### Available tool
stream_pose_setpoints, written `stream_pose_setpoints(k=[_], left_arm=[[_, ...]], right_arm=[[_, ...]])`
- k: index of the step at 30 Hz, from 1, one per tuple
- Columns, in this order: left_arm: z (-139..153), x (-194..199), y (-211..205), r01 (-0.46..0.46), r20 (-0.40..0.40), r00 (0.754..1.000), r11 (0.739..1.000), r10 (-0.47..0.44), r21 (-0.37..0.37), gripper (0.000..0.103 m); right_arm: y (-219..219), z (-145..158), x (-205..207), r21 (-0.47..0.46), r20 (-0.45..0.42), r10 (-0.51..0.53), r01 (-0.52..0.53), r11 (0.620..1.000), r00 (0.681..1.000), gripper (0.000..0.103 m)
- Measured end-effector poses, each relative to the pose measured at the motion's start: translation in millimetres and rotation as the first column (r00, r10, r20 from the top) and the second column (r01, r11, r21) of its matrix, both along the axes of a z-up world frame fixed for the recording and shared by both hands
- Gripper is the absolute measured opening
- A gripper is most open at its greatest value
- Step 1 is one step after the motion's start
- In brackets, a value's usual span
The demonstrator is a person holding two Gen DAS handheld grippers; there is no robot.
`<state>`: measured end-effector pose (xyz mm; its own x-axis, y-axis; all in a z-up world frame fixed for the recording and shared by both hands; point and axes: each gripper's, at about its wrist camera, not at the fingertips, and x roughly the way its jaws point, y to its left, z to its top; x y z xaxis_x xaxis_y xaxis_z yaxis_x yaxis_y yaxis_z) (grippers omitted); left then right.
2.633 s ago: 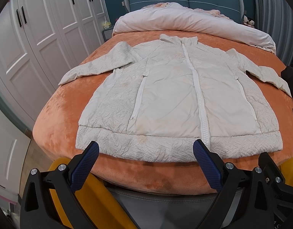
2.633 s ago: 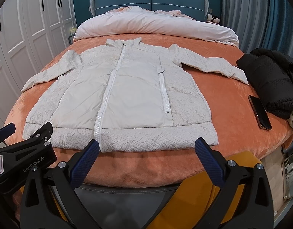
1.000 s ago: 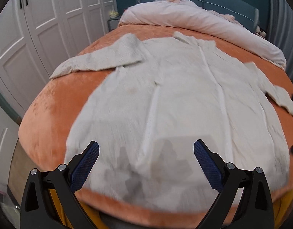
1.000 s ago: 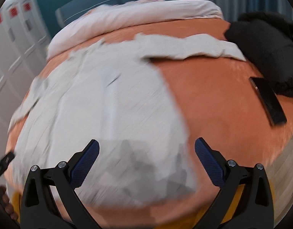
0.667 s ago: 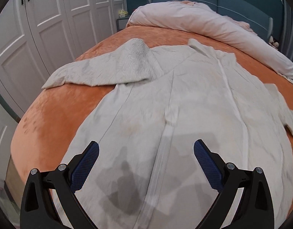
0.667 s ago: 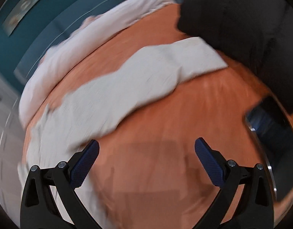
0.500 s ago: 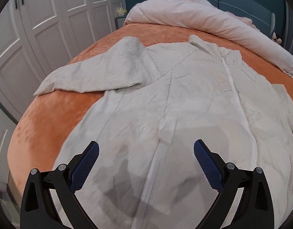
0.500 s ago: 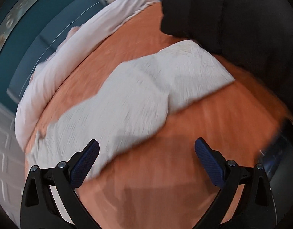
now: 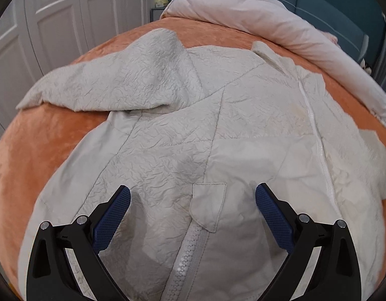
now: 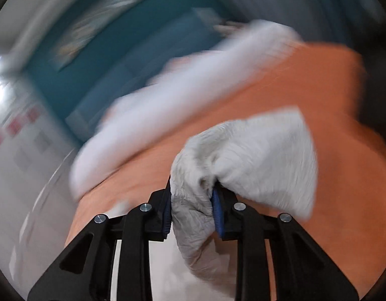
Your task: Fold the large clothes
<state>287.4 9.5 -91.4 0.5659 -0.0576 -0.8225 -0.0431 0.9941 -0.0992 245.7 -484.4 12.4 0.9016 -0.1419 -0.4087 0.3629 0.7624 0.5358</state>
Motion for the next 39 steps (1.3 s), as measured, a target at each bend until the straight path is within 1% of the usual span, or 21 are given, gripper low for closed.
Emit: stream_pose_setpoints(k=[2, 4, 5, 6, 8, 10, 12, 14, 18, 20, 22, 23, 24, 25, 26, 27, 31, 33, 35, 36, 39], left_arm=[[4, -1, 6, -0.010, 0.007, 1.000, 1.000, 0.010, -0.026, 0.097], [12, -1, 13, -0.020, 0.030, 0.999, 0.998, 0.021, -0.054, 0.097], [17, -1, 17, -0.022, 0.043, 0.999, 0.998, 0.025, -0.066, 0.097], [23, -1, 22, -0.022, 0.060, 0.998, 0.996, 0.027, -0.083, 0.097], [33, 2, 30, -0.018, 0.077, 0.997, 0.994, 0.027, -0.112, 0.097], [43, 7, 41, -0.010, 0.087, 0.996, 0.986, 0.024, -0.164, 0.097], [48, 15, 51, 0.001, 0.085, 0.996, 0.974, 0.018, -0.227, 0.097], [48, 25, 54, 0.009, 0.074, 0.997, 0.960, 0.012, -0.279, 0.098], [26, 57, 36, 0.028, 0.005, 1.000, 0.943, -0.028, -0.331, 0.098], [9, 70, 25, 0.018, -0.054, 0.998, 0.932, -0.041, -0.362, 0.097], [-8, 83, 11, 0.014, -0.116, 0.991, 0.903, -0.071, -0.430, 0.095], [-12, 86, 5, 0.014, -0.128, 0.989, 0.902, -0.076, -0.431, 0.088], [-12, 89, -5, 0.032, -0.117, 0.989, 0.909, -0.088, -0.416, 0.070], [-10, 92, -12, 0.065, -0.096, 0.989, 0.909, -0.114, -0.412, 0.058], [-6, 95, -18, 0.095, -0.081, 0.987, 0.909, -0.139, -0.407, 0.035], [0, 100, -24, 0.126, -0.057, 0.985, 0.906, -0.162, -0.404, 0.017], [40, 111, -23, 0.180, 0.080, 0.984, 0.916, -0.161, -0.360, 0.008], [45, 117, -16, 0.172, 0.092, 0.984, 0.926, -0.150, -0.337, 0.008], [30, 124, -17, 0.159, 0.062, 0.987, 0.945, -0.147, -0.285, 0.008], [10, 126, -21, 0.152, 0.024, 0.988, 0.962, -0.151, -0.229, 0.008], [-30, 123, -23, 0.144, -0.011, 0.989, 0.971, -0.149, -0.192, 0.013]], right_arm=[[79, 26, 39, -0.097, 0.024, 0.214, -0.210, 0.973, 0.977, 0.025], [153, 30, 67, -0.144, -0.006, 0.391, -0.388, 0.910, 0.920, 0.027], [194, 22, 82, -0.152, -0.044, 0.468, -0.469, 0.870, 0.883, 0.032], [239, 6, 95, -0.168, -0.108, 0.532, -0.543, 0.823, 0.840, 0.050], [298, -26, 108, -0.189, -0.226, 0.594, -0.633, 0.750, 0.772, 0.061], [348, -61, 103, -0.193, -0.333, 0.625, -0.700, 0.687, 0.706, 0.061], [358, -68, 82, -0.192, -0.337, 0.642, -0.717, 0.670, 0.689, 0.063], [349, -62, 61, -0.181, -0.311, 0.637, -0.701, 0.689, 0.706, 0.068], [273, -53, 30, -0.145, -0.274, 0.493, -0.542, 0.828, 0.826, 0.070], [239, -62, 19, -0.115, -0.276, 0.416, -0.459, 0.881, 0.867, 0.070], [196, -67, 15, -0.084, -0.285, 0.299, -0.334, 0.939, 0.911, 0.066], [183, -74, 10, -0.076, -0.285, 0.273, -0.306, 0.949, 0.919, 0.063], [169, -76, 11, -0.071, -0.287, 0.235, -0.265, 0.962, 0.929, 0.062], [159, -80, 15, -0.068, -0.291, 0.214, -0.243, 0.968, 0.932, 0.061], [151, -82, 18, -0.063, -0.297, 0.197, -0.225, 0.972, 0.934, 0.057], [147, -86, 23, -0.059, -0.302, 0.187, -0.214, 0.975, 0.935, 0.053], [149, -85, 29, -0.084, -0.278, 0.198, -0.229, 0.970, 0.940, 0.036], [155, -88, 34, -0.135, -0.306, 0.196, -0.247, 0.960, 0.932, 0.022], [151, -111, 46, -0.103, -0.355, 0.204, -0.255, 0.961, 0.912, 0.011], [144, -119, 44, -0.086, -0.371, 0.201, -0.249, 0.965, 0.906, 0.007], [138, -138, 44, -0.048, -0.372, 0.202, -0.236, 0.971, 0.906, 0.005]])
